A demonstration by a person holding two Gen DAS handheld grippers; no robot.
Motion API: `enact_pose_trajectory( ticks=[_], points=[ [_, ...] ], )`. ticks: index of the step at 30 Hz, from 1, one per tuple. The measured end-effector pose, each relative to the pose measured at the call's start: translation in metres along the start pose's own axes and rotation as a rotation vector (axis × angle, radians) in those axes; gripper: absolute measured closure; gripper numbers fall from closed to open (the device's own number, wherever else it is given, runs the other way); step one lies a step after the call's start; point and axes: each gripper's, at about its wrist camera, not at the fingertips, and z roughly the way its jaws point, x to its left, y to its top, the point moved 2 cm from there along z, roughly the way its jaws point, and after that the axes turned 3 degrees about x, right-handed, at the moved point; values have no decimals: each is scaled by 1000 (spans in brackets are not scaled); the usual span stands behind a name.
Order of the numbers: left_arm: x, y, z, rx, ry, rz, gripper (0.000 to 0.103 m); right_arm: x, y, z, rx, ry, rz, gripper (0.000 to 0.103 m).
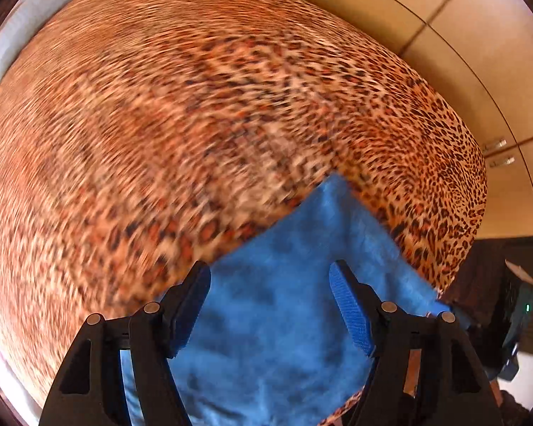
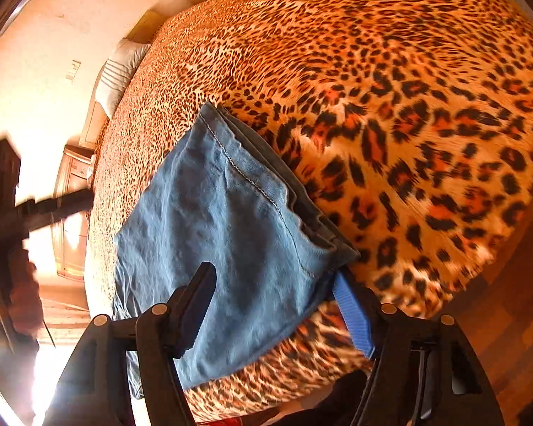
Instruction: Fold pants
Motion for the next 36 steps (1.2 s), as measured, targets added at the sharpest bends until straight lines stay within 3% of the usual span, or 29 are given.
enact_pose_trajectory(
  ticks=[4, 6, 9, 15, 20, 24, 25, 26, 28, 29, 30, 31, 32, 36],
  points=[
    [-20, 55, 39, 64, 14, 172, 33, -16, -3, -3, -11, 82, 36, 35],
    [-30, 84, 66, 113, 75, 302, 33, -23, -5, -5, -15, 122, 64, 35],
    [-30, 102, 97, 194, 155, 445, 33, -28, -5, -6, -22, 159, 96, 34],
    [-46, 110, 143, 307, 126, 601, 33, -36, -12, -11, -45, 185, 140, 33],
    [-54, 120, 149, 289, 70, 637, 31, -40, -15, -16, -57, 180, 173, 33],
    [-56, 124, 160, 261, 85, 662, 31, -37, -17, -18, -73, 160, 185, 33],
    [-58, 122, 160, 246, 94, 665, 36, -34, -17, -18, -77, 151, 181, 33],
    [-62, 116, 161, 231, 88, 680, 51, -32, -19, -19, -81, 136, 169, 32],
    [-72, 99, 164, 212, 58, 702, 70, -24, -20, -19, -84, 86, 128, 33],
    [-75, 92, 162, 190, 63, 705, 75, -19, -19, -19, -86, 50, 104, 35],
    [-74, 89, 161, 164, 62, 694, 77, -14, -18, -18, -92, 17, 79, 50],
    [-72, 87, 159, 149, 57, 669, 89, -13, -17, -14, -76, 31, 80, 85],
    [-67, 84, 157, 140, 39, 625, 93, -14, -14, -9, -55, 55, 98, 96],
    [-41, 76, 124, 67, -104, 472, 94, -1, -11, -16, -62, 136, 87, 95]
  ],
)
